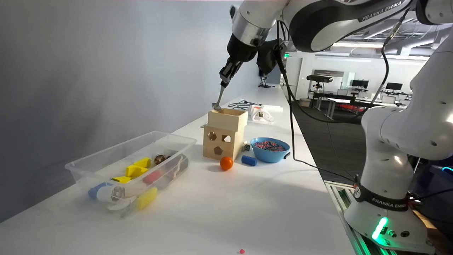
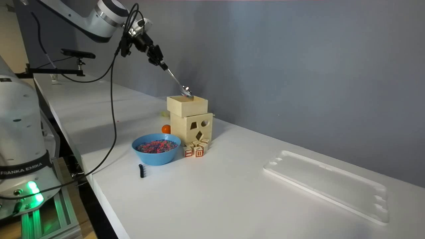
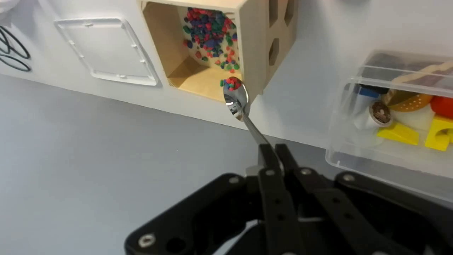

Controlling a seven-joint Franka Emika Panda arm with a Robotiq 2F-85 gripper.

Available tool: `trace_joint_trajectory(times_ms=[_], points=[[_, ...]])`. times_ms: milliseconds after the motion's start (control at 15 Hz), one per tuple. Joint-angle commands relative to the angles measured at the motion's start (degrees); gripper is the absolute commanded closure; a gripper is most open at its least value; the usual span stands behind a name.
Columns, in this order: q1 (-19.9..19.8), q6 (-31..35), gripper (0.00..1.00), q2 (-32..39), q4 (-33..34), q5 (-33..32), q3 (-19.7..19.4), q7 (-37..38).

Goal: Put some cereal from the blue bowl in the topmost box.

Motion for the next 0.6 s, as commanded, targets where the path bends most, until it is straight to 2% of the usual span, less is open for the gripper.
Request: trace_joint_trajectory(times_ms=[0, 200, 533], points=[[-2.0, 1.2, 0.99, -3.5, -1.8, 2.9, 0.7, -1.8], [-3.4, -1.4, 0.99, -5.6, -2.1, 0.4, 2.7, 0.2], [-4.7, 0.5, 0.99, -9.4, -3.9, -1.4, 4.2, 2.9]])
